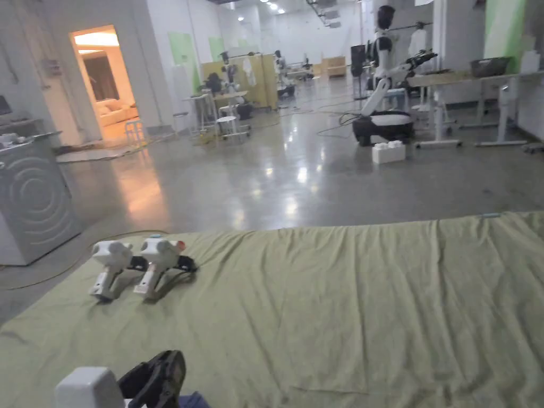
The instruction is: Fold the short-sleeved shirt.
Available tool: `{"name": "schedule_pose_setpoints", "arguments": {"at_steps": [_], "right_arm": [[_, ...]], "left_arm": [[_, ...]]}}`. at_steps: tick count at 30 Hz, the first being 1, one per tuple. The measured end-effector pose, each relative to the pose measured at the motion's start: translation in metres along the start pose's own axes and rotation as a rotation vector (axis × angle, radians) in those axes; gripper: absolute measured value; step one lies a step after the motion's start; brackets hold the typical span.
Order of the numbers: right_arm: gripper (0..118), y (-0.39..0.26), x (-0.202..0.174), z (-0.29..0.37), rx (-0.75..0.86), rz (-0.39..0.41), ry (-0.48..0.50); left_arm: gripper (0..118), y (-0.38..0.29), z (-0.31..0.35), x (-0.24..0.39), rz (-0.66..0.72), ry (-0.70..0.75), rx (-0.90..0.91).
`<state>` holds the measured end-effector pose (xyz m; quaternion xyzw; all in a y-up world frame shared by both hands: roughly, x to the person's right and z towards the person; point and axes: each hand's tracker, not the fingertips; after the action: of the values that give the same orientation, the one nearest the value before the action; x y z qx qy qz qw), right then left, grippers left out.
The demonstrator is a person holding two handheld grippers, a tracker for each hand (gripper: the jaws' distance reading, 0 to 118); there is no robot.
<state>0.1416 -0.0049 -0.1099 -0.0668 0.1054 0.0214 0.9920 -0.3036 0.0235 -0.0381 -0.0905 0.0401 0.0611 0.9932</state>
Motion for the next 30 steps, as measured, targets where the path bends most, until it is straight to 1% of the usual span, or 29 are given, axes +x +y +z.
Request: {"name": "schedule_pose_setpoints", "arguments": {"at_steps": [1, 2, 3, 4, 6, 7, 10, 11, 13, 15, 17, 18, 21, 23, 24, 27, 28, 30], "right_arm": [[0, -0.002, 0.000, 0.001, -0.006, 0.005, 0.018], [0, -0.005, -0.001, 0.001, -0.011, 0.009, 0.028], [0, -0.008, -0.002, 0.000, -0.016, 0.013, 0.032], [0, -0.011, -0.004, -0.002, -0.026, 0.016, 0.034], [0, -0.018, -0.006, -0.005, -0.046, 0.009, 0.036], [0, -0.022, -0.006, -0.008, -0.058, 0.003, 0.045], [0, -0.030, -0.009, -0.014, -0.087, -0.021, 0.056], [0, -0.033, -0.012, -0.015, -0.098, -0.024, 0.055], [0, -0.038, -0.019, -0.019, -0.127, -0.003, 0.042], [0, -0.044, -0.027, -0.024, -0.162, 0.027, 0.047], [0, -0.051, -0.033, -0.029, -0.204, 0.037, 0.070], [0, -0.055, -0.036, -0.032, -0.227, 0.035, 0.075], [0, -0.067, -0.041, -0.037, -0.287, 0.001, 0.090], [0, -0.074, -0.045, -0.039, -0.312, 0.003, 0.088], [0, -0.077, -0.047, -0.040, -0.324, 0.005, 0.086], [0, -0.086, -0.049, -0.042, -0.357, 0.036, 0.076], [0, -0.088, -0.050, -0.043, -0.370, 0.043, 0.077], [0, -0.090, -0.051, -0.043, -0.392, 0.043, 0.081]], "left_arm": [[29, 0.002, 0.000, -0.013, -0.008, 0.018, -0.027], [46, 0.002, -0.001, -0.026, -0.027, 0.063, -0.038], [68, 0.002, -0.003, -0.038, -0.046, 0.116, -0.060], [78, 0.000, -0.007, -0.051, -0.063, 0.159, -0.086], [92, -0.006, -0.016, -0.077, -0.049, 0.161, -0.139], [95, -0.010, -0.022, -0.090, -0.027, 0.157, -0.183], [101, -0.028, -0.047, -0.116, -0.021, 0.167, -0.288], [103, -0.035, -0.057, -0.123, 0.001, 0.167, -0.330], [105, -0.054, -0.080, -0.138, 0.054, 0.146, -0.398], [105, -0.074, -0.103, -0.152, 0.059, 0.143, -0.448], [105, -0.094, -0.132, -0.167, 0.052, 0.144, -0.516], [105, -0.101, -0.146, -0.175, 0.061, 0.146, -0.557], [105, -0.122, -0.178, -0.197, 0.045, 0.185, -0.592], [104, -0.138, -0.197, -0.209, 0.054, 0.272, -0.677], [102, -0.145, -0.204, -0.216, 0.079, 0.294, -0.708], [95, -0.173, -0.221, -0.237, 0.119, 0.266, -0.793], [96, -0.182, -0.225, -0.238, 0.109, 0.264, -0.805], [100, -0.182, -0.222, -0.235, 0.109, 0.275, -0.753]]}}
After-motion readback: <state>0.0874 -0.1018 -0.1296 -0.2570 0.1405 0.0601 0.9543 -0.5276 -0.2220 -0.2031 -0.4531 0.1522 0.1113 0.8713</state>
